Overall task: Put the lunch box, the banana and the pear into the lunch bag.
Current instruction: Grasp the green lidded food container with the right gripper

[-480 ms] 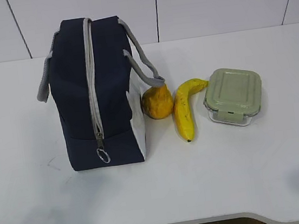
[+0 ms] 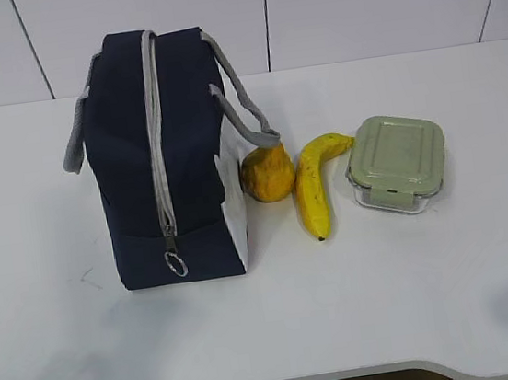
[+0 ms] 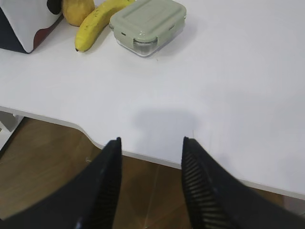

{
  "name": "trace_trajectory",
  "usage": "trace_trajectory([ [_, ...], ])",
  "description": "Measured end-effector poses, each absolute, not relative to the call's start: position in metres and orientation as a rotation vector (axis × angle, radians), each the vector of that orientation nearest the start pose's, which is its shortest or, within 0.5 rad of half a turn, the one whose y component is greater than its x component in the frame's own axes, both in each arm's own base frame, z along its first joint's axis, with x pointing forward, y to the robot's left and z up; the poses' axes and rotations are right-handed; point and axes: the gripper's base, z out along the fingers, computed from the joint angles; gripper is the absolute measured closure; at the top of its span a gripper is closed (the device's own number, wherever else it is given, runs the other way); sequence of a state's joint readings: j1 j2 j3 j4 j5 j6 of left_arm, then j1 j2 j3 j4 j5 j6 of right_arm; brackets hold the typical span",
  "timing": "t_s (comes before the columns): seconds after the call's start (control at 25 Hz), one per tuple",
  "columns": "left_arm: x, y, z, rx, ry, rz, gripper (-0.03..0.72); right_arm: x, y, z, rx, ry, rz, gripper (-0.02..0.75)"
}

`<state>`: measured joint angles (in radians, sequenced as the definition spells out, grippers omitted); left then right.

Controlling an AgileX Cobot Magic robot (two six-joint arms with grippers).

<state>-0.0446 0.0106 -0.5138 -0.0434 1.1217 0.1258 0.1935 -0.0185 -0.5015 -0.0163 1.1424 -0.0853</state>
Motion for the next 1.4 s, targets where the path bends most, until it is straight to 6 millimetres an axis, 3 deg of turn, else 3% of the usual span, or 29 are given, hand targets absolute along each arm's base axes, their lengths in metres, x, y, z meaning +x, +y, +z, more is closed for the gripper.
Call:
trace_trajectory([
  [0.32, -0.008, -0.003, 0.276, 0.183, 2.093, -0.004, 0.452, -0.012, -0.003, 0.273, -0.284, 2.078, 0.055, 0.382],
  [0.52, -0.008, -0.003, 0.276, 0.183, 2.093, -0.004, 0.452, -0.008, 0.006, 0.275, -0.214, 2.124, 0.222, 0.382],
  [0.84, -0.008, -0.003, 0.276, 0.183, 2.093, -0.004, 0.452, 0.028, 0.024, 0.292, -0.021, 2.247, 0.484, 0.382],
  [1.4, -0.008, -0.003, 0.276, 0.183, 2.093, -0.004, 0.451, 0.099, 0.038, 0.334, 0.128, 2.312, 0.537, 0.382],
])
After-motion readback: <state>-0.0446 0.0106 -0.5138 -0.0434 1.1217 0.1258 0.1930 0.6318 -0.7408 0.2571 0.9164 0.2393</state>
